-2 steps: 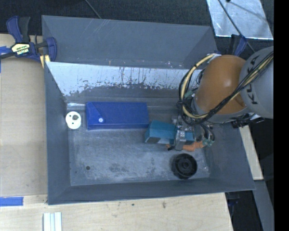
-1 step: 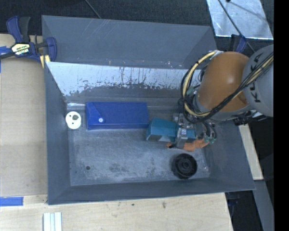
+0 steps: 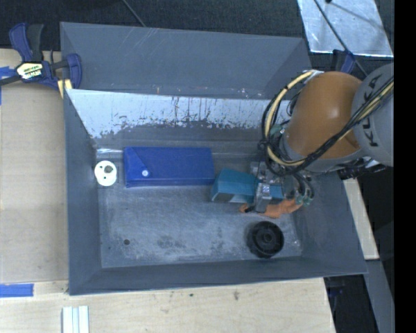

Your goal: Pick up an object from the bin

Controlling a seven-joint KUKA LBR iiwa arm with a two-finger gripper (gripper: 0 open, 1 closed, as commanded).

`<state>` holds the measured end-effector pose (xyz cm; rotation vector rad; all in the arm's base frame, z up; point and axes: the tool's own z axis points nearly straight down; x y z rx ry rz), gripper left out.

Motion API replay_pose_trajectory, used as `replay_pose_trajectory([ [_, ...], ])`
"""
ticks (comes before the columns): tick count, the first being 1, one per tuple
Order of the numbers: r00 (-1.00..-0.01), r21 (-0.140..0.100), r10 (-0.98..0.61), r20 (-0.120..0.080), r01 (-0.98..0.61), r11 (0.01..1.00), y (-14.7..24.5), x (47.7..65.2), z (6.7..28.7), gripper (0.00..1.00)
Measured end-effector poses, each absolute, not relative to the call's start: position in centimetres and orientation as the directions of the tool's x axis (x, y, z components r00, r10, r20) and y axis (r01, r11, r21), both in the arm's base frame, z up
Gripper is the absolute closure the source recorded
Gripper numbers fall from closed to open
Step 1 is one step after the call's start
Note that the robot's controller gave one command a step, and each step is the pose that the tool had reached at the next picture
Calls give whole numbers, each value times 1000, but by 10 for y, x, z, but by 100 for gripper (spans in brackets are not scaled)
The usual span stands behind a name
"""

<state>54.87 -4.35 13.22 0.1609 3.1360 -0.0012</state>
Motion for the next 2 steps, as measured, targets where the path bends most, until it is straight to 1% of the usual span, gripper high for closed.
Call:
replay_pose_trajectory([
  [1, -995, -1, 102, -1, 102, 995, -43, 549, 139, 100],
  [2, -995, -1, 103, 5, 103, 995, -43, 547, 148, 100],
])
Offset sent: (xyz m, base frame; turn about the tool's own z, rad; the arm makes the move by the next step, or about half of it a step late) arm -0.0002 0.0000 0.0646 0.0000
